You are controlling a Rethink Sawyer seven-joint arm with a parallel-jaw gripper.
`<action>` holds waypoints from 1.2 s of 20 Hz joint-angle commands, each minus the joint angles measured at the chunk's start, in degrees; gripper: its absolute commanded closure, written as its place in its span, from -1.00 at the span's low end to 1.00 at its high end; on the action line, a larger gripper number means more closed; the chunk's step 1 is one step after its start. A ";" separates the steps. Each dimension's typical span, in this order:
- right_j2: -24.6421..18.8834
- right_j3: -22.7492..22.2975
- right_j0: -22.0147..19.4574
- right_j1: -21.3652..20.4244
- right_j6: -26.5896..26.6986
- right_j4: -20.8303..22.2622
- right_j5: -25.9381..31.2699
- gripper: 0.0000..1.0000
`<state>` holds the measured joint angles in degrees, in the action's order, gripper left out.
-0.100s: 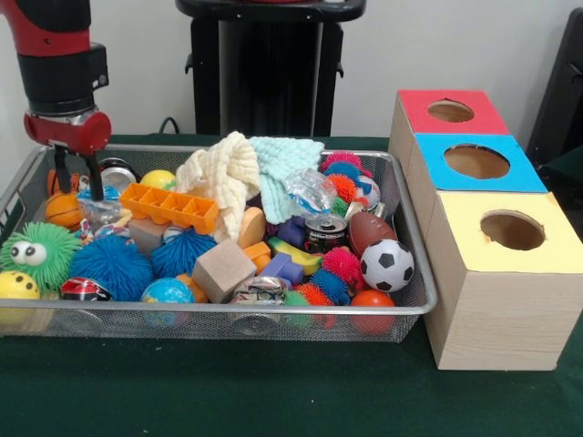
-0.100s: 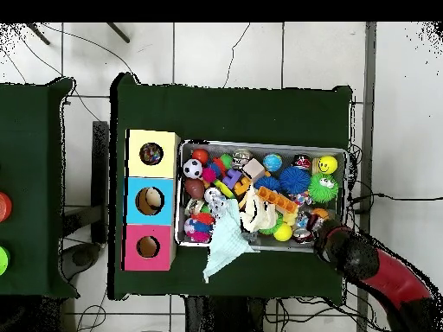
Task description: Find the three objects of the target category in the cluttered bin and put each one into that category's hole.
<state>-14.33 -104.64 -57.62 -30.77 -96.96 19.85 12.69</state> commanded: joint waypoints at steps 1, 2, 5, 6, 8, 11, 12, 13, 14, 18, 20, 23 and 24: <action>-7.89 -2.68 -0.08 2.78 0.26 -0.39 6.81 -1.00; -7.98 -2.71 -0.10 2.75 0.13 -0.33 6.75 -1.00; -8.31 -2.73 -0.31 2.89 0.13 -0.11 6.54 -1.00; -8.42 -2.74 -0.38 2.93 0.13 -0.04 6.47 -1.00; -8.44 -2.76 -0.53 3.12 0.03 0.14 6.20 -1.00; -8.56 -2.89 -0.57 2.92 -0.17 0.18 6.27 -1.00; -8.50 -2.98 -0.37 2.76 -0.34 0.19 6.15 -1.00; -8.55 -2.98 -0.40 2.78 -0.35 0.20 6.17 -1.00; -8.60 -2.98 -0.42 2.79 -0.36 0.22 6.19 -1.00; -8.81 -2.97 -0.62 2.90 -0.33 0.32 6.13 -1.00; -8.87 -2.89 -0.68 2.96 -0.21 0.46 6.03 -1.00; -9.02 -2.64 -0.72 3.03 0.07 0.55 6.21 -1.00; -8.82 -2.41 -0.39 2.84 0.23 0.73 6.38 -1.00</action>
<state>-18.38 -105.43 -57.88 -30.09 -96.96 19.86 13.09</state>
